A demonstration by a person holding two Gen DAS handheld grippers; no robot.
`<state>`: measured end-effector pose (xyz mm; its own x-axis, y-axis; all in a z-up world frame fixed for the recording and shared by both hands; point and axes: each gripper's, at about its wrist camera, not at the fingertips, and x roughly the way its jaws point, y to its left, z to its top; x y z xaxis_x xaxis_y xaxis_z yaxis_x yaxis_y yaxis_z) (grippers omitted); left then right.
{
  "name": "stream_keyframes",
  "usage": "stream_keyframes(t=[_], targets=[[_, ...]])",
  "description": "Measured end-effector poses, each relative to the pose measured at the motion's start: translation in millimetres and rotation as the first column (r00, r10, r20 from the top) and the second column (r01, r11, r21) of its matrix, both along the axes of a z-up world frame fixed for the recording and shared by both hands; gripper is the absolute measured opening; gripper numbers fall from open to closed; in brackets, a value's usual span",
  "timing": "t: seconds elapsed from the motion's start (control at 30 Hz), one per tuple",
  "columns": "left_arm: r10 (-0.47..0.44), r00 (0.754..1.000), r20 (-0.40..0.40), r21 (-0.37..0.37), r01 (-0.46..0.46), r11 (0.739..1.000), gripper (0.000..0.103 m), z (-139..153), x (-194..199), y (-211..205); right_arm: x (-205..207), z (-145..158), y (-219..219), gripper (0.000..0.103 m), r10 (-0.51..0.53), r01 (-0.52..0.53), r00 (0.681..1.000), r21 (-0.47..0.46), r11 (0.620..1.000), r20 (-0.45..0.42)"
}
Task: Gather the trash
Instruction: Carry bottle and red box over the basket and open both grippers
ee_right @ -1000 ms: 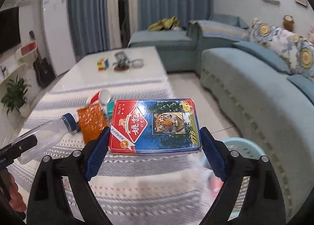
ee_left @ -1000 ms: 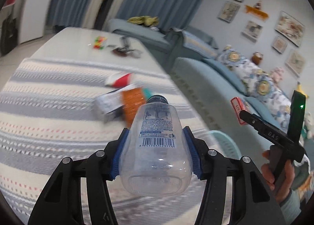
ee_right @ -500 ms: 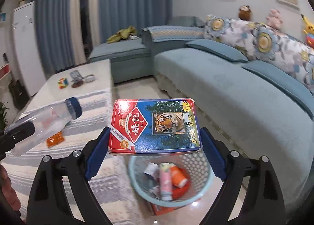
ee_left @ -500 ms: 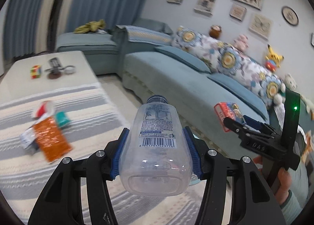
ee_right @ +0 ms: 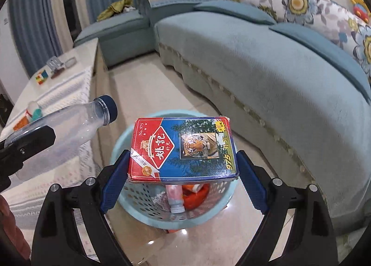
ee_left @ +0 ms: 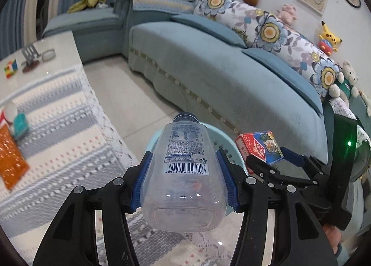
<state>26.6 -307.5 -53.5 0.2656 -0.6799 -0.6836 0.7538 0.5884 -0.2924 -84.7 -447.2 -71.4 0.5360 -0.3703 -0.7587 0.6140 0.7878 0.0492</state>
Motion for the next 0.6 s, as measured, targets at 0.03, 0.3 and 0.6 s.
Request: stream_keyframes(t=[0.03,0.3,0.6], targets=[[0.000,1.000,-0.011,0.007,0.000,1.000,0.053,-5.1,3.0,-3.4,2.0,-4.0,-2.8,0.085,-0.006,0.007,1.000,0.004,1.000,-0.008],[-0.033,0.999,-0.015,0.039,0.033,0.999,0.063,-22.4,9.1,-8.3,4.7,-30.0,-26.9,0.087,-0.053,0.053,0.999,0.125,0.991,-0.004],[-0.008,1.000,0.012,0.014,0.008,1.000,0.064,-9.5,17.0,31.1,9.6,-43.3,-19.3,0.087,-0.076,0.082,0.996,0.118,0.990,-0.054]])
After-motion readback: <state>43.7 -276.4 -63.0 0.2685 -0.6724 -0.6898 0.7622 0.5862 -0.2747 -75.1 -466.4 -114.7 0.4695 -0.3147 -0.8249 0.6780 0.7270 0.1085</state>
